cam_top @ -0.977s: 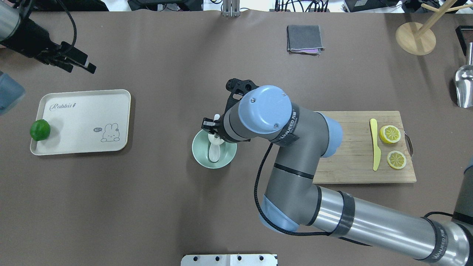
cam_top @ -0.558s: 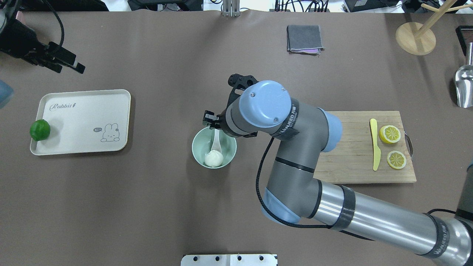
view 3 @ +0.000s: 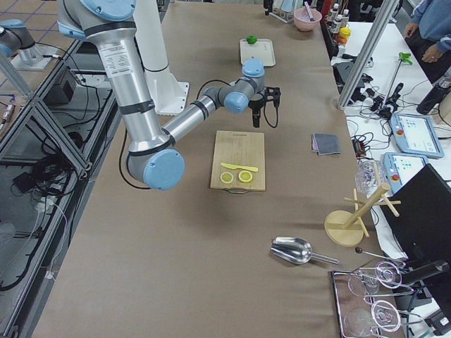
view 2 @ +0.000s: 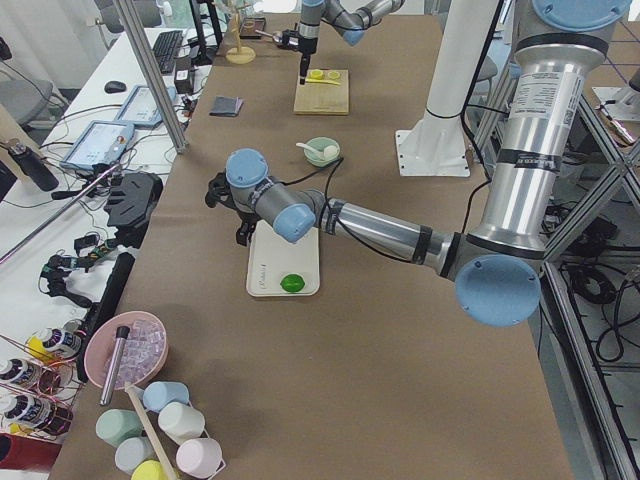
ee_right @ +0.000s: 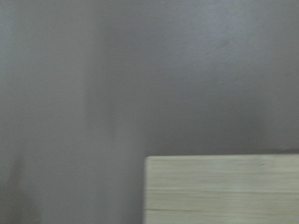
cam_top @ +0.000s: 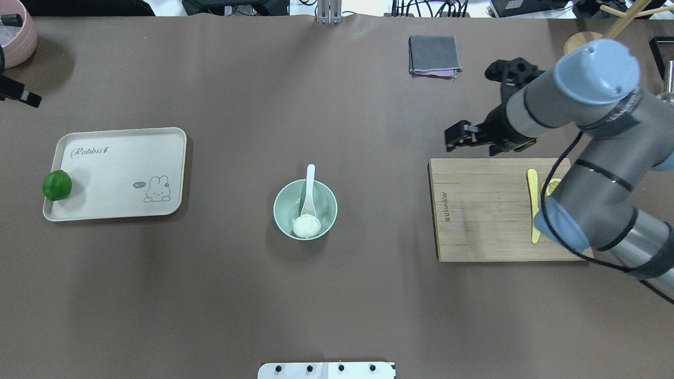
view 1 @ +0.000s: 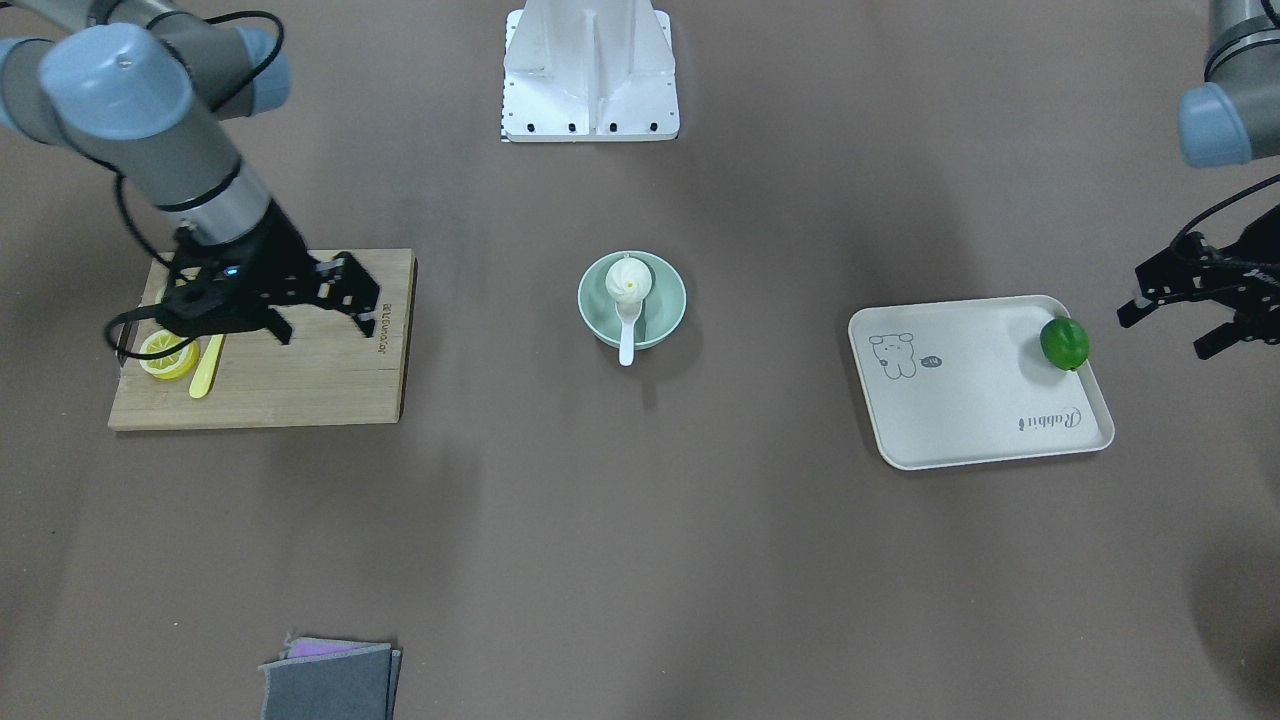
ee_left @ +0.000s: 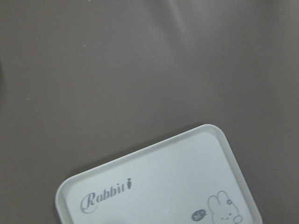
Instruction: Put spoon and bun in bowl
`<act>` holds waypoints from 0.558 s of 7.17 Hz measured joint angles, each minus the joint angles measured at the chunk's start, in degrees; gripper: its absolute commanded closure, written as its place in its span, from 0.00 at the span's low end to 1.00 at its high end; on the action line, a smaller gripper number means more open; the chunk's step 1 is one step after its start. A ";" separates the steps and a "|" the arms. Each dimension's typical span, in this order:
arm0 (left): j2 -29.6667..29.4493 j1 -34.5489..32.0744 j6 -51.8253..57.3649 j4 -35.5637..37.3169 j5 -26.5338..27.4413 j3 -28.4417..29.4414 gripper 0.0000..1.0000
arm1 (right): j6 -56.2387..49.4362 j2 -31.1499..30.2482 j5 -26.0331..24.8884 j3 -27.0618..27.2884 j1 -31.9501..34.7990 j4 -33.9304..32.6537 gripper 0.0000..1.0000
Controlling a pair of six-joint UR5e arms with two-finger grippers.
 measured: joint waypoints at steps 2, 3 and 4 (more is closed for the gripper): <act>5.98 -1.70 5.82 0.13 2.43 -1.46 0.02 | -19.41 -8.03 7.48 -2.12 12.71 -0.11 0.00; 7.30 -1.88 6.51 0.38 2.77 -1.35 0.02 | -28.53 -10.96 11.06 -4.12 19.01 -0.13 0.00; 8.13 -1.98 6.93 0.44 3.05 -1.16 0.02 | -35.61 -13.03 13.00 -6.03 23.78 -0.13 0.00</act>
